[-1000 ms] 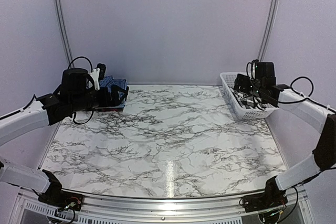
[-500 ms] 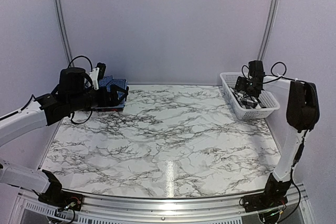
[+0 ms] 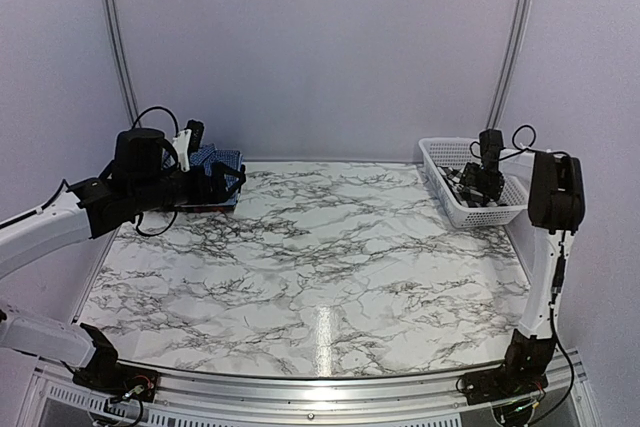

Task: Fold and stack the long sleeve shirts
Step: Pick up the crumpled shirt from the bin.

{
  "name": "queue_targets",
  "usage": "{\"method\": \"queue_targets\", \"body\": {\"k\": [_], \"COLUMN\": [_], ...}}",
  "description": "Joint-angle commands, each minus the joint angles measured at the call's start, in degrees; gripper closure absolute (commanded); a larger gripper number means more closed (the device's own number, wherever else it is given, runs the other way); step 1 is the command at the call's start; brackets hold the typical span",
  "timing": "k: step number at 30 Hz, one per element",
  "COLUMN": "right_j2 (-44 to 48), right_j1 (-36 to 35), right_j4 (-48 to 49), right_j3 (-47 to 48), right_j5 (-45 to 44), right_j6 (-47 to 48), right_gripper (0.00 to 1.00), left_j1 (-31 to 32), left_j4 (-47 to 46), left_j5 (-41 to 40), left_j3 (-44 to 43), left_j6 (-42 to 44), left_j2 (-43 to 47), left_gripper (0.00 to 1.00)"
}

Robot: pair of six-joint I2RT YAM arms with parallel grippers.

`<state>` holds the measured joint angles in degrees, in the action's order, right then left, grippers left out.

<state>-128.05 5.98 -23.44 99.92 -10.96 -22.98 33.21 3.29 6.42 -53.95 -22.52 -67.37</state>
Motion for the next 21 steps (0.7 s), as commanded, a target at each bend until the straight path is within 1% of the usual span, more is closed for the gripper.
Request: {"method": "queue_targets", "body": {"k": [1,3,5,7,8,11,12,14,15,21], "right_j2": [-3.13,-3.71,-4.18,-4.27,-4.34,-3.58,-2.86,-1.21,-0.3,7.9], "right_j1": [-0.43,-0.43,-0.36,-0.42,-0.36,-0.37,-0.31,-0.35,-0.37,-1.84], "right_j4": [-2.03,-1.44,-0.83,-0.44,-0.42,-1.18,-1.19,-0.91,-0.97,1.83], "right_j3": [3.59,3.7,3.78,3.87,4.16,5.27,5.47,5.91,6.51,5.61], "right_j5": [0.99,1.68,2.5,3.09,3.3,3.25,3.28,3.44,3.62,5.73], "right_j6": [-1.18,-1.1,-1.03,-0.92,-0.81,-0.47,-0.36,0.07,0.49,1.63], "right_gripper": [0.16,0.18,0.22,0.31,0.39,0.71,0.81,0.95,1.0,1.0], "left_j1": [-0.34,-0.34,-0.34,-0.34,-0.34,-0.34,-0.34,-0.34,-0.34,-0.34], "left_j4": [0.93,0.95,0.95,0.93,0.93,0.95,0.93,0.97,0.96,0.93], "left_j5": [0.79,0.73,0.64,0.54,0.54,0.77,0.79,0.79,0.78,0.58], "left_j3": [-2.11,-2.05,-2.03,-2.1,-2.18,-2.47,-2.54,-2.65,-2.7,-3.25], "left_j6": [-0.09,-0.35,-0.49,-0.53,-0.58,-0.83,-0.92,-1.03,-1.14,-1.4], "left_j2": [-0.88,-0.68,-0.57,-0.57,-0.64,-0.78,-0.75,-0.84,-0.94,-1.57], "left_gripper": [0.01,0.01,0.01,0.01,0.01,0.01,0.01,0.01,0.01,0.01]}}
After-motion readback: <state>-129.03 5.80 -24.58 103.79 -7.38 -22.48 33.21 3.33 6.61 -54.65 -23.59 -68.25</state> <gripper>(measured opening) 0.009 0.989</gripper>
